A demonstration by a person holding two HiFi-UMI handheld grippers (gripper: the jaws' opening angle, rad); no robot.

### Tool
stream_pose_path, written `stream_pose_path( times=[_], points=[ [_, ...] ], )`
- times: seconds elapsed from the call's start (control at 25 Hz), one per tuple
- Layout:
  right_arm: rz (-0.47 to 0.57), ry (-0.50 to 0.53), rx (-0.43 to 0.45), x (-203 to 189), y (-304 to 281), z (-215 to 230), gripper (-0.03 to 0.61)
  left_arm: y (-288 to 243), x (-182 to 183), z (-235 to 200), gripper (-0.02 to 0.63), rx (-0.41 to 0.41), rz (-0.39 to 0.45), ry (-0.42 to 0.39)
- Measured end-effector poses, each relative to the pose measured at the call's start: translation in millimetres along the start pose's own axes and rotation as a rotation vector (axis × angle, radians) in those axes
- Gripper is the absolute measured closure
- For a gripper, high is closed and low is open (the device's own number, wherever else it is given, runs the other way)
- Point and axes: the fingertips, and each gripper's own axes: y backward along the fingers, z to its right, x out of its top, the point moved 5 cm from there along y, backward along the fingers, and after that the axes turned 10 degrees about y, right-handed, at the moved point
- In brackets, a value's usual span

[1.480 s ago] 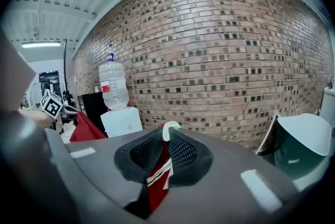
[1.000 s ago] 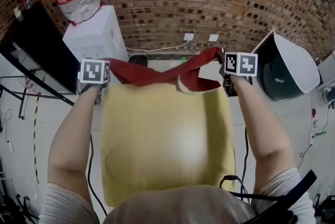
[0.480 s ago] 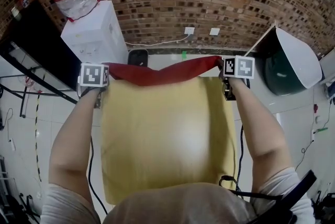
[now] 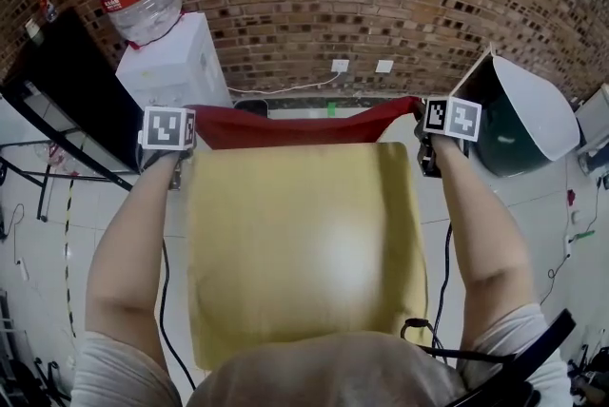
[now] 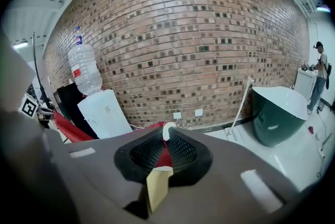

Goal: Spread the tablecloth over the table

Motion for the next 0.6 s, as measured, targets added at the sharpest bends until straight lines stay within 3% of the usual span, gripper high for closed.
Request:
stream_pose_path(
  times=[0.28,0.6],
  points=[
    [0.068,-0.010,-0.023,14.2,64.2,-6.9,0.561,58.5,11.0,-4.7,0.607,-0.004,0.062,-0.031],
    [0.132,-0.014,-0.054,4.8,152.0,-26.8,0.560,132.1,0.9,-10.6,0.606,-0.033,0.123,-0.077]
  ],
)
